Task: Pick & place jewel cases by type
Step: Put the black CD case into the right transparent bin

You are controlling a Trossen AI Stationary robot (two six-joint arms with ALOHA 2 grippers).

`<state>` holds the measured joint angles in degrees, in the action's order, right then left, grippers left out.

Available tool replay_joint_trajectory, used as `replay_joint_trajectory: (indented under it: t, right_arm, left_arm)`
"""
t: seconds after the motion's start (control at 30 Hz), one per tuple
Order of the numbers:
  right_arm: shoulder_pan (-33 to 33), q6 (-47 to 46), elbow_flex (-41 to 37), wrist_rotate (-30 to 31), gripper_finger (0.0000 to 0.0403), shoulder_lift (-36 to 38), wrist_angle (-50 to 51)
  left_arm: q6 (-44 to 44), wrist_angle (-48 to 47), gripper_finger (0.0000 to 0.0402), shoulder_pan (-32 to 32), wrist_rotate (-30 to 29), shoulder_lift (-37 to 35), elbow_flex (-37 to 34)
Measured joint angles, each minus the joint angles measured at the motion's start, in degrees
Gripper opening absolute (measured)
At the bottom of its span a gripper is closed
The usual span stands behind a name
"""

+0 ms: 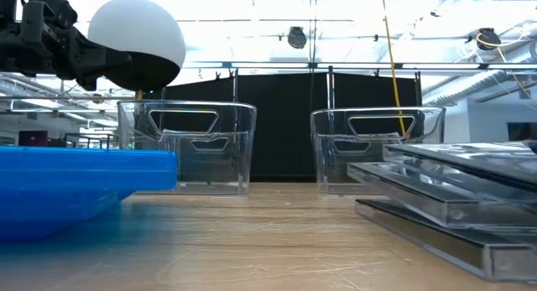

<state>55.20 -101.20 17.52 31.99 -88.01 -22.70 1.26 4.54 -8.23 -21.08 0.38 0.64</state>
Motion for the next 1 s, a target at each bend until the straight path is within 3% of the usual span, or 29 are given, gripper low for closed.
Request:
replay_joint_trajectory:
  t: [0.3, 0.6, 1.0]
  right_arm:
    - [0.01, 3.58, -0.26, -0.06, 0.0058, 0.31, -3.72]
    - [0.00, 14.83, -0.36, 4.10, 0.0032, 3.52, -13.24]
    - [0.00, 27.63, -0.31, 5.55, 0.0039, 12.63, -16.49]
  left_arm:
    - [1.20, 0.00, 0.0026, -0.02, 0.00, 0.00, 0.00]
    - [1.22, 0.04, 0.0026, 0.00, 0.00, -0.02, -0.02]
    - [1.29, 0.17, 0.0026, 0.00, -0.02, -0.02, -0.02]
